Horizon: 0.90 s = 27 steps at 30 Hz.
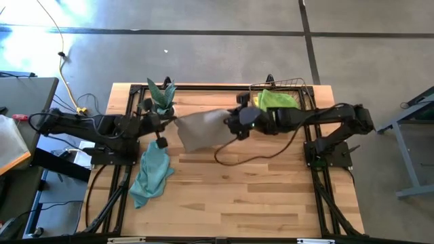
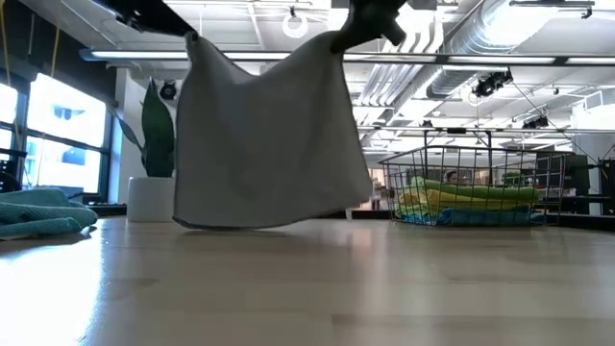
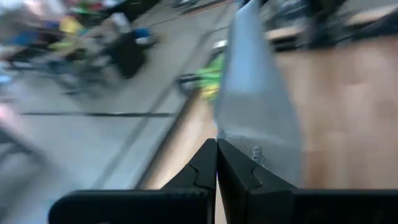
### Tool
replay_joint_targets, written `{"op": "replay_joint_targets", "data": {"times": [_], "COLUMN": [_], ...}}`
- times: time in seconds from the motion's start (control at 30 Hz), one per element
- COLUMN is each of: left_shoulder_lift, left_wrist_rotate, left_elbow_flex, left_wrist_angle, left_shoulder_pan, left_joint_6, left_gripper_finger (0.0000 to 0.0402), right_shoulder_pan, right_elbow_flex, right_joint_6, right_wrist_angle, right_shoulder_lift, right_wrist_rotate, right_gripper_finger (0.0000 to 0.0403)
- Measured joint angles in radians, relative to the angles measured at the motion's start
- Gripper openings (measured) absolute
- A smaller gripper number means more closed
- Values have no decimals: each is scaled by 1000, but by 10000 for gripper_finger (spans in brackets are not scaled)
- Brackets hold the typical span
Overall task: Fold microfiber towels
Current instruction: Fold the gray towel
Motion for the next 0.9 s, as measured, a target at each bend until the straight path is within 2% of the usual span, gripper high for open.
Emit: {"op": "replay_joint_targets", "data": {"times": [0.17, 0.3, 0.37, 0.47, 0.57, 0.63, 0.77, 0.9], "left_shoulder_lift": [36, 40, 39, 39, 62, 101, 206, 332], "left_wrist_rotate": [-107, -49, -10, 119, 324, 414, 481, 477], "left_elbow_flex": [0, 0, 0, 0, -3, -32, -126, -162], "left_wrist_angle": [113, 248, 266, 184, 18, -32, 42, 161], "left_shoulder_pan": [120, 184, 194, 185, 158, 113, -33, -159], "left_joint_6": [210, 316, 309, 139, -120, -272, -442, -572], "left_gripper_finger": [0, 0, 0, 0, 0, 0, 0, 0], "right_shoulder_pan": [-93, -150, -163, -163, -145, -124, -48, 54], "right_elbow_flex": [0, 0, 0, 0, -14, -39, -141, -284], "right_joint_6": [-72, -109, -82, 50, 247, 384, 569, 674], "right_wrist_angle": [175, 240, 217, 81, -110, -187, -197, -78], "right_shoulder_lift": [0, 0, 0, 0, 0, 0, 0, 1], "right_wrist_rotate": [-2, -3, -3, -33, -198, -328, -505, -545], "right_gripper_finger": [0, 0, 0, 0, 0, 0, 0, 0]}}
